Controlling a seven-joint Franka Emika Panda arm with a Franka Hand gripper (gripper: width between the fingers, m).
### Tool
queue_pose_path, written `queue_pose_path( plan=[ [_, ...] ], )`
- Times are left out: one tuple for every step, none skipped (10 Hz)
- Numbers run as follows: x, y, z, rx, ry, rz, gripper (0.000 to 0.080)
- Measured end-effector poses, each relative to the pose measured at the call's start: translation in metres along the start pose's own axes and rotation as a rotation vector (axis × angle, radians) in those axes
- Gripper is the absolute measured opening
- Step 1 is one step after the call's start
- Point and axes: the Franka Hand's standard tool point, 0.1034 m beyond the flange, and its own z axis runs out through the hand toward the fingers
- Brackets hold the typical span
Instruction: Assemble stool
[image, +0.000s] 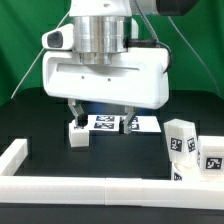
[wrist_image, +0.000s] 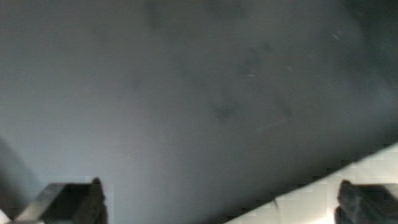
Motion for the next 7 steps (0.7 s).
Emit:
queue_pose_path(
  plan=[
    [-0.001, 0.002, 0.000, -0.002, -0.001, -0.099, 0.0648],
    [0.001, 0.009, -0.002, 0.026, 0.005, -0.097, 0.0648],
    [0.002, 0.013, -0.002, 0.010, 0.004, -0.180, 0.0648],
    [0.002, 0.013, -0.002, 0.005, 0.004, -0.240, 0.0648],
    [0.002, 0.014, -0.001, 0.004, 0.003, -0.283, 0.0648],
    [0.001, 0.018, 0.000, 0.002, 0.003, -0.312, 0.0648],
    [-0.004, 0.026, 0.004, -0.006, 0.002, -0.307, 0.0648]
  ],
)
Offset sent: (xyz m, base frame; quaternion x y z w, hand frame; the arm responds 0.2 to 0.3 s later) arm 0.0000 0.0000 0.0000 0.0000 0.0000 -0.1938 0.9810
